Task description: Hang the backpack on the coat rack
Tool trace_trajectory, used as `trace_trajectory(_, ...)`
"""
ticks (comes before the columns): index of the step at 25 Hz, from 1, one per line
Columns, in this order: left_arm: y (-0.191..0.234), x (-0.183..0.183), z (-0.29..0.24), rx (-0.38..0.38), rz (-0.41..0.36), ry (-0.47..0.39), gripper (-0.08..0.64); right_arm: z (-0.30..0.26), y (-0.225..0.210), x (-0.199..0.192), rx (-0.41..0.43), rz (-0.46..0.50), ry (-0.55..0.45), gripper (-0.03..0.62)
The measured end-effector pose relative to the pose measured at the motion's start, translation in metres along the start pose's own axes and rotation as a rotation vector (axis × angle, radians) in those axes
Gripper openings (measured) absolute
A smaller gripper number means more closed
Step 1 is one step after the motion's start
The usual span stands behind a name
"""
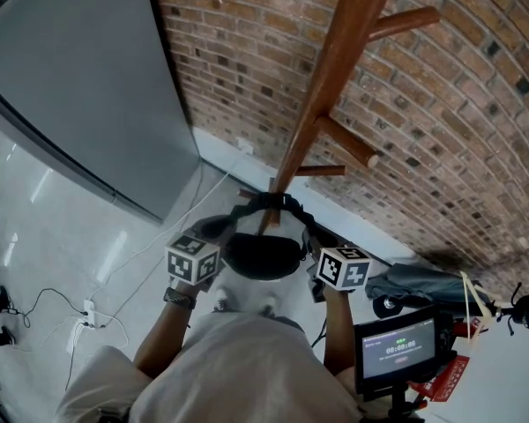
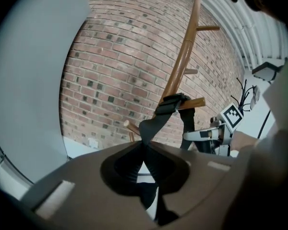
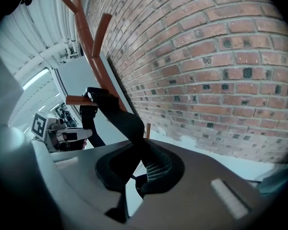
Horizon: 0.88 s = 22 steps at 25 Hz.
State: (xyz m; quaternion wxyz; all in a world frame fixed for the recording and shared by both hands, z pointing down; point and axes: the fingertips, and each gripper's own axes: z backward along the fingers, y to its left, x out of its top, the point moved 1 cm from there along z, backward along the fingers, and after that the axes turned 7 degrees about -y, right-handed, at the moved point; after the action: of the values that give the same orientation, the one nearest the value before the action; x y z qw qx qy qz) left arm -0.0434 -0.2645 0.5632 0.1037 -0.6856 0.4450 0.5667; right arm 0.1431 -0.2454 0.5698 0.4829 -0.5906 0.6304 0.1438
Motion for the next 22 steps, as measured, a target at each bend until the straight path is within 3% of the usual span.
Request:
trace_trajectory(16,-0.008,-0.021,-0.025,-0.022,0.042,0.019,0.005,-0.041,0.018,-0.021,0.03,0.018,-0.003,0.025)
trace_trajectory(22,-0.001,-0.042,-0.031,0.02,0.046,0.059,0.005,-0.05,0.028,-0.023,0.038,0.04,-0.014,0.032)
